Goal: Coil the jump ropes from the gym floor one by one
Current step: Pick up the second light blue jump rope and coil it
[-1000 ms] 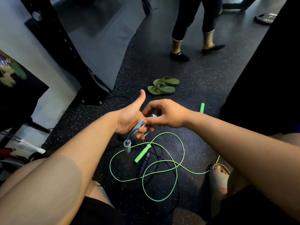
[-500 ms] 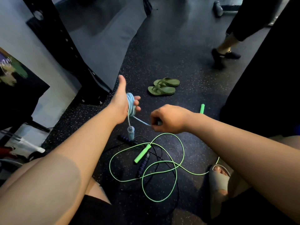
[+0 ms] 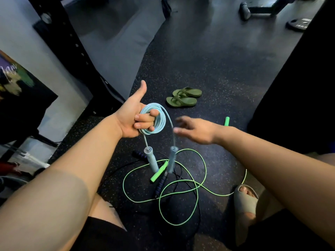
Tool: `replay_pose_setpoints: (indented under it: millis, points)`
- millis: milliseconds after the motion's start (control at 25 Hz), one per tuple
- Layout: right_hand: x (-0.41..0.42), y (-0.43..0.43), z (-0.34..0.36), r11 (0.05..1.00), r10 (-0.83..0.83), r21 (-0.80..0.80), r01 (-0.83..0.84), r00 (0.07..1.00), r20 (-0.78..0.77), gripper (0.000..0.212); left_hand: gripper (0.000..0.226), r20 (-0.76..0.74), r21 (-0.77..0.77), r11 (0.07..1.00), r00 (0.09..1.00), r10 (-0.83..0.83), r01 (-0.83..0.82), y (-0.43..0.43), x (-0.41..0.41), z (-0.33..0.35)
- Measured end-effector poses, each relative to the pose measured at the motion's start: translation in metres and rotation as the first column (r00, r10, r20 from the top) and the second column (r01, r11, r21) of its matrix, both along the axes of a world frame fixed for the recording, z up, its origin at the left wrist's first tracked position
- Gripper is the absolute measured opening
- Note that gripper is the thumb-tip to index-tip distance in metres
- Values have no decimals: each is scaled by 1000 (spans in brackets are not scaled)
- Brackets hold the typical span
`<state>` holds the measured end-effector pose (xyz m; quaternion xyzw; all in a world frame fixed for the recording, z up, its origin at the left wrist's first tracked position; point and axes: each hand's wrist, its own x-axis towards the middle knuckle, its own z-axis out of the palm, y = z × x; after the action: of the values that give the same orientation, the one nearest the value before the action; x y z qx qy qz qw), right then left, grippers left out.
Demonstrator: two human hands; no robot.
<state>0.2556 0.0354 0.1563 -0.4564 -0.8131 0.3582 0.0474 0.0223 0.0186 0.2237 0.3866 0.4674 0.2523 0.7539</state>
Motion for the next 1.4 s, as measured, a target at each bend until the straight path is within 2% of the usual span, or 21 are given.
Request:
replay_pose_setpoints:
  millis: [80,120,200,280,360,400,480,560,600,680,840,960,1000,1080,1160,1200,1240,1360,1400]
  points:
    - [-11,-1,12,995,-86,-73,62,913,-398,65,96,52,16,997,996,-74,73,-5,1,2]
    - [-18,-4,18,994,-88,-102,41,851,-518,58,97,72,18,995,993,-96,95,-8,1,3]
    - [-35,-10,24,987,-57,-151,-47,785,-617,47,100,104,25,994,988,-113,111,-12,-2,5]
    - [-49,-13,21,973,-49,-203,-110,761,-647,39,102,129,17,995,987,-97,95,-17,-8,7]
    - [-63,-17,20,964,-86,-241,-109,734,-674,39,103,131,2,998,989,-61,62,-25,-17,11]
    - [-67,-19,22,976,-72,-198,-89,728,-682,46,104,121,-1,998,991,-59,60,-30,-23,13]
    - [-74,-21,30,997,55,-4,-76,757,-651,66,105,89,-15,992,989,-120,122,-41,-36,18]
    - [-83,-24,41,970,234,90,-225,778,-583,75,107,67,-33,972,971,-230,233,-54,-45,20]
    - [-87,-26,44,944,294,53,-325,761,-578,70,107,59,-40,960,960,-275,278,-60,-49,20]
    - [-98,-32,44,901,292,-69,-428,717,-634,53,107,31,-47,955,956,-292,293,-70,-55,21]
    - [-118,-50,31,952,106,-128,-278,694,-712,31,108,-113,-35,998,992,-56,53,-90,-73,25]
    - [-133,-62,32,967,102,-81,-240,661,-744,29,106,-195,55,992,973,126,-118,-104,-79,26]
    - [-141,-67,34,971,91,-78,-226,651,-753,29,103,-237,105,973,945,227,-208,-109,-81,26]
    - [-160,-75,40,974,67,-89,-207,645,-761,27,96,-376,262,888,808,454,-377,-113,-95,23]
    - [-187,-79,45,983,95,-35,-182,660,-745,23,88,-469,377,826,683,560,-419,-115,-119,23]
    - [-203,-79,46,986,102,-13,-166,664,-741,21,79,-464,382,821,680,568,-424,-118,-134,25]
    - [-219,-77,46,989,91,-11,-148,663,-743,20,67,-431,355,837,722,541,-415,-120,-152,27]
    - [-270,-72,40,980,76,-63,-188,647,-758,21,17,-174,237,894,889,424,-380,-142,-208,38]
    - [-288,-72,36,975,83,-75,-211,653,-753,21,15,-107,233,890,899,424,-392,-153,-227,35]
